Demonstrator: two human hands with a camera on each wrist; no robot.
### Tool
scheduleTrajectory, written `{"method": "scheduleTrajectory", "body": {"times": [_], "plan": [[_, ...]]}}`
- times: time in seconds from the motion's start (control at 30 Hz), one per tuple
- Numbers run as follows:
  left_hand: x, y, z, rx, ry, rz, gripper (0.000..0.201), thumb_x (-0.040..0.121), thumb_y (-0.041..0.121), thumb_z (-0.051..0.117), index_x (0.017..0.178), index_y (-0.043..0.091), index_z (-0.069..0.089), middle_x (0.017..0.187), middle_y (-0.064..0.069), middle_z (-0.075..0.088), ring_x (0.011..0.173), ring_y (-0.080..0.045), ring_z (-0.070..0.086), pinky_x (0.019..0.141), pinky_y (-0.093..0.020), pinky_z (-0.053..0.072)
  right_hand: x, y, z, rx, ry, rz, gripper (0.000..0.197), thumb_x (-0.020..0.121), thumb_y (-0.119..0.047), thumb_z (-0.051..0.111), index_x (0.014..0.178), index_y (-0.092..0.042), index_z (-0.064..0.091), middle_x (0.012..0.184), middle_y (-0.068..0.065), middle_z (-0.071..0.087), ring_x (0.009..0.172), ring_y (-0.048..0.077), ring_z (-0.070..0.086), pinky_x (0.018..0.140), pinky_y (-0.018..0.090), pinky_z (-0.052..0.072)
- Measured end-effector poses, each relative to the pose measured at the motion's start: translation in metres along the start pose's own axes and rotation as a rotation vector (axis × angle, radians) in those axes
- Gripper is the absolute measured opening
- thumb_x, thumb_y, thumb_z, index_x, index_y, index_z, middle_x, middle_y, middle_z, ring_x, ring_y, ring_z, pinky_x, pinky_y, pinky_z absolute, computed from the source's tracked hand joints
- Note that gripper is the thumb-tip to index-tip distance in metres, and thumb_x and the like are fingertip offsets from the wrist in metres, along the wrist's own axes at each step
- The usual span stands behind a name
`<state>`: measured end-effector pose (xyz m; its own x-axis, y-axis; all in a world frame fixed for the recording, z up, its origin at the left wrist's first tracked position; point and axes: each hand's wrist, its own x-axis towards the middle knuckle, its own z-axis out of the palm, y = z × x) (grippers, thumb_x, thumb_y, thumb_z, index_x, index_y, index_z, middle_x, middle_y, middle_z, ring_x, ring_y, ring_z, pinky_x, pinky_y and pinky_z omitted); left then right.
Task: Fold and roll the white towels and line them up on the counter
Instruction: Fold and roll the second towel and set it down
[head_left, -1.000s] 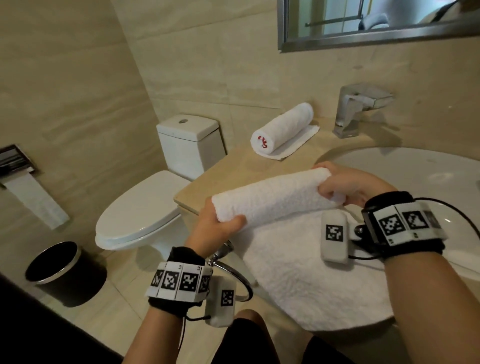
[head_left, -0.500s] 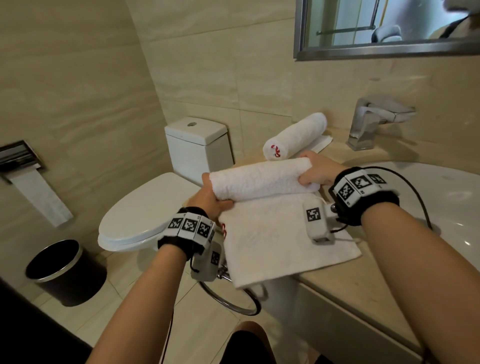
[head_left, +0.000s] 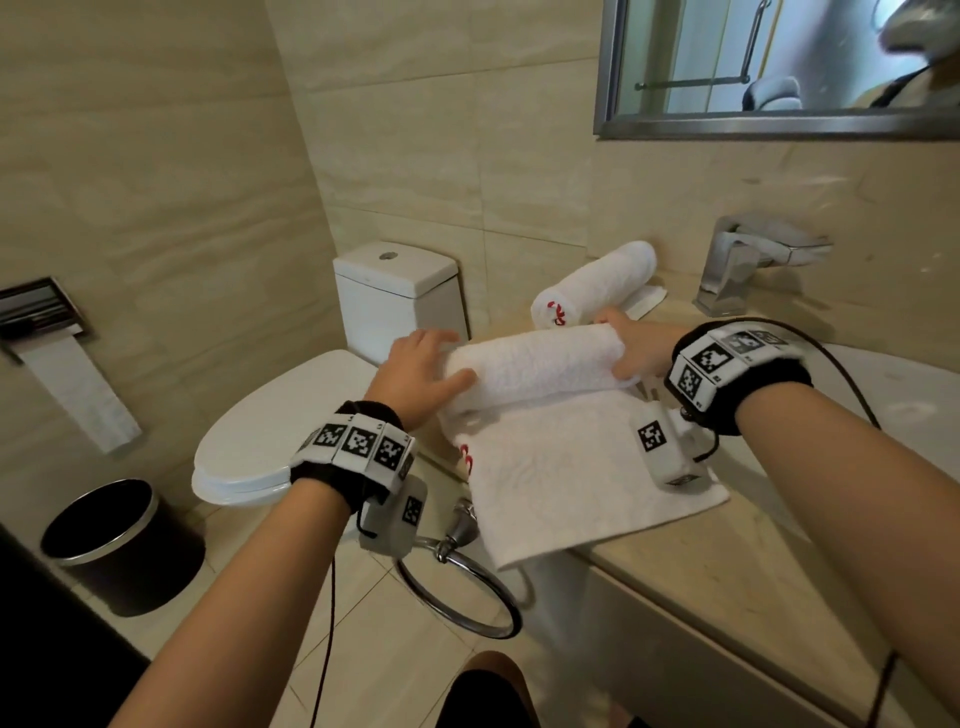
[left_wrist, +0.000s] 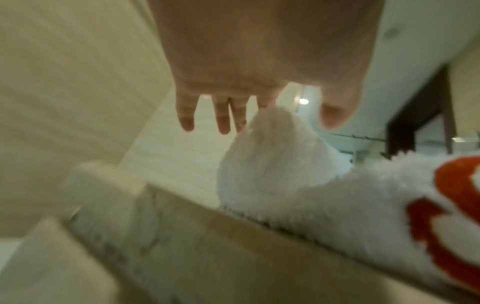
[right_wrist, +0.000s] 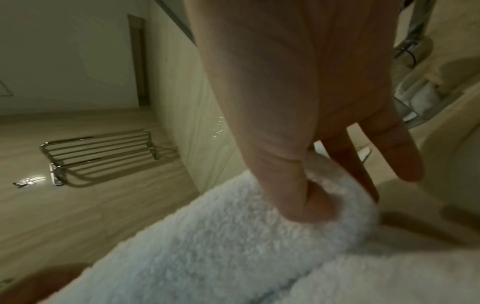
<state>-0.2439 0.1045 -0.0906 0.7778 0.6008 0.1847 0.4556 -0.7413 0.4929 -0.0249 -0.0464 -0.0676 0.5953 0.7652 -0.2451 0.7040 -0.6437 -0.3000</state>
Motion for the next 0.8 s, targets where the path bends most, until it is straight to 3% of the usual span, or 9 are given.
{"method": "scheduleTrajectory", "body": {"times": [0.1, 0.17, 0.23, 0.3, 0.4, 0.53, 0.6, 0.7, 0.8], "plan": [[0.002, 0.017, -0.004, 0.153, -0.055, 0.059, 0.043, 0.085, 0.030, 0.061, 0.124, 0.019, 0.046, 0.122, -0.003, 0.055, 0.105, -0.020, 0.053, 0.089, -0.032, 0.047, -0.012, 0.007, -0.008, 0.120, 0.014, 0.131, 0.079, 0.086, -0.011, 0.056, 0.147, -0.022, 0.008, 0.126, 0.020, 0.052, 0.107, 0.034, 0.057, 0.084, 0.040, 0.050], [0.005, 0.023, -0.003, 0.194, -0.103, 0.016, 0.042, 0.082, 0.030, 0.064, 0.118, 0.019, 0.044, 0.112, -0.001, 0.057, 0.094, -0.019, 0.055, 0.081, -0.032, 0.050, -0.020, 0.014, -0.009, 0.283, 0.111, 0.233, 0.056, 0.092, -0.009, 0.048, 0.143, -0.005, 0.026, 0.115, 0.022, 0.056, 0.093, 0.030, 0.057, 0.075, 0.037, 0.051], [0.008, 0.029, -0.001, 0.270, -0.119, -0.013, 0.047, 0.080, 0.031, 0.065, 0.117, 0.019, 0.039, 0.102, -0.002, 0.058, 0.087, -0.021, 0.057, 0.074, -0.032, 0.050, -0.029, 0.015, -0.004, 0.372, 0.130, 0.284, 0.019, 0.093, -0.007, 0.044, 0.104, 0.004, 0.055, 0.101, 0.023, 0.058, 0.078, 0.029, 0.054, 0.072, 0.037, 0.052], [0.009, 0.035, 0.001, 0.322, -0.126, -0.035, 0.049, 0.079, 0.032, 0.065, 0.116, 0.017, 0.036, 0.093, -0.001, 0.057, 0.082, -0.022, 0.058, 0.069, -0.031, 0.047, -0.036, 0.013, 0.007, 0.394, 0.022, 0.302, 0.014, 0.091, -0.010, 0.049, 0.082, -0.001, 0.055, 0.089, 0.018, 0.060, 0.071, 0.028, 0.057, 0.069, 0.037, 0.051], [0.009, 0.037, 0.005, 0.286, -0.134, -0.070, 0.054, 0.076, 0.031, 0.068, 0.115, 0.016, 0.034, 0.092, 0.000, 0.053, 0.084, -0.021, 0.055, 0.073, -0.033, 0.047, -0.037, 0.008, 0.017, 0.290, 0.014, 0.277, 0.018, 0.089, -0.019, 0.054, 0.095, -0.002, 0.057, 0.100, 0.017, 0.063, 0.091, 0.031, 0.062, 0.075, 0.036, 0.049], [0.008, 0.032, 0.008, 0.234, -0.104, -0.075, 0.064, 0.068, 0.029, 0.075, 0.118, 0.020, 0.036, 0.104, 0.000, 0.051, 0.097, -0.020, 0.049, 0.083, -0.037, 0.048, -0.033, 0.002, 0.023, 0.289, 0.053, 0.247, 0.037, 0.089, -0.029, 0.058, 0.116, -0.005, 0.055, 0.111, 0.015, 0.062, 0.090, 0.025, 0.055, 0.074, 0.029, 0.042], [0.008, 0.032, 0.009, 0.224, -0.099, -0.073, 0.066, 0.068, 0.029, 0.076, 0.120, 0.020, 0.036, 0.106, -0.001, 0.051, 0.097, -0.019, 0.047, 0.083, -0.036, 0.047, -0.028, -0.001, 0.025, 0.306, 0.063, 0.237, 0.034, 0.090, -0.034, 0.057, 0.110, -0.007, 0.055, 0.101, 0.013, 0.062, 0.086, 0.025, 0.057, 0.072, 0.029, 0.045], [0.009, 0.032, 0.008, 0.204, -0.101, -0.082, 0.065, 0.070, 0.029, 0.075, 0.122, 0.019, 0.036, 0.112, -0.004, 0.052, 0.103, -0.022, 0.048, 0.087, -0.039, 0.047, -0.021, -0.001, 0.025, 0.352, 0.106, 0.271, 0.023, 0.089, -0.028, 0.058, 0.083, -0.007, 0.052, 0.069, 0.007, 0.051, 0.060, 0.019, 0.048, 0.052, 0.026, 0.037], [0.009, 0.032, 0.007, 0.185, -0.113, -0.081, 0.065, 0.072, 0.027, 0.074, 0.123, 0.018, 0.036, 0.114, -0.005, 0.051, 0.106, -0.023, 0.049, 0.090, -0.039, 0.047, -0.019, -0.001, 0.028, 0.397, 0.116, 0.278, 0.019, 0.087, -0.021, 0.060, 0.090, -0.003, 0.056, 0.088, 0.013, 0.059, 0.081, 0.026, 0.059, 0.069, 0.031, 0.047]]}}
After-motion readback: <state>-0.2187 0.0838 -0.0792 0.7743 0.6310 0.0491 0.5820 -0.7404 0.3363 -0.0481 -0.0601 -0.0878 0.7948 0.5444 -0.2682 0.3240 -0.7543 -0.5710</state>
